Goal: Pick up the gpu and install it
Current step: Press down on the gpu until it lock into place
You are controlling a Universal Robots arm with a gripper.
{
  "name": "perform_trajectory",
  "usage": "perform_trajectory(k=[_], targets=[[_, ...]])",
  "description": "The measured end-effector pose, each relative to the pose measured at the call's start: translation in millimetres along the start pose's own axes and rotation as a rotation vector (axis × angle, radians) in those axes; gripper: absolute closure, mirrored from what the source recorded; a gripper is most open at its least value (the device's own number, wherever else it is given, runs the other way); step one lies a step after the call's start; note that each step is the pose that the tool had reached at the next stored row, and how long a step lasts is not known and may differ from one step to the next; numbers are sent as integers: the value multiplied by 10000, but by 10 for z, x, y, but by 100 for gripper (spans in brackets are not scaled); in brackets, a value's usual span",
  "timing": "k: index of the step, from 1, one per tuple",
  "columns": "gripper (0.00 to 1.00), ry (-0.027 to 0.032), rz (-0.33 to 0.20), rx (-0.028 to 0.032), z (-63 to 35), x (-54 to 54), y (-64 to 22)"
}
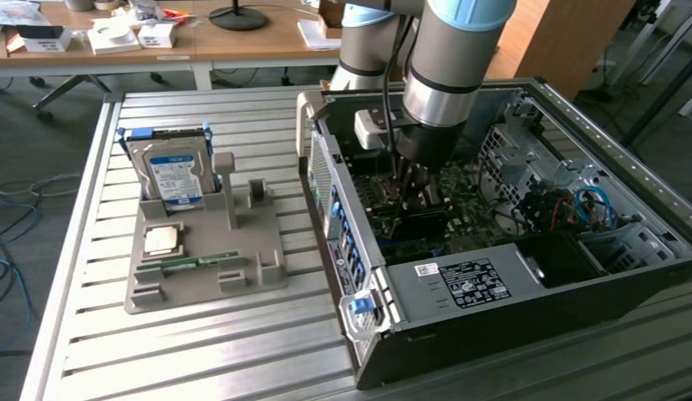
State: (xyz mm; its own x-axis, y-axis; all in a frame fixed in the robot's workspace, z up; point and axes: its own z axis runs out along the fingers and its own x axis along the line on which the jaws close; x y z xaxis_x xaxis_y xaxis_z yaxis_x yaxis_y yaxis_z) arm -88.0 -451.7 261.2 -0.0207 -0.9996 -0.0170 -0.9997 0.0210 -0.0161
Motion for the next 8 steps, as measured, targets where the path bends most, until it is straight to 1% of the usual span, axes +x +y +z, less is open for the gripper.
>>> perform_trajectory(k=[4,8], targets=[[89,-6,4,0,3,-1,2],[89,-1,1,0,5,0,1]])
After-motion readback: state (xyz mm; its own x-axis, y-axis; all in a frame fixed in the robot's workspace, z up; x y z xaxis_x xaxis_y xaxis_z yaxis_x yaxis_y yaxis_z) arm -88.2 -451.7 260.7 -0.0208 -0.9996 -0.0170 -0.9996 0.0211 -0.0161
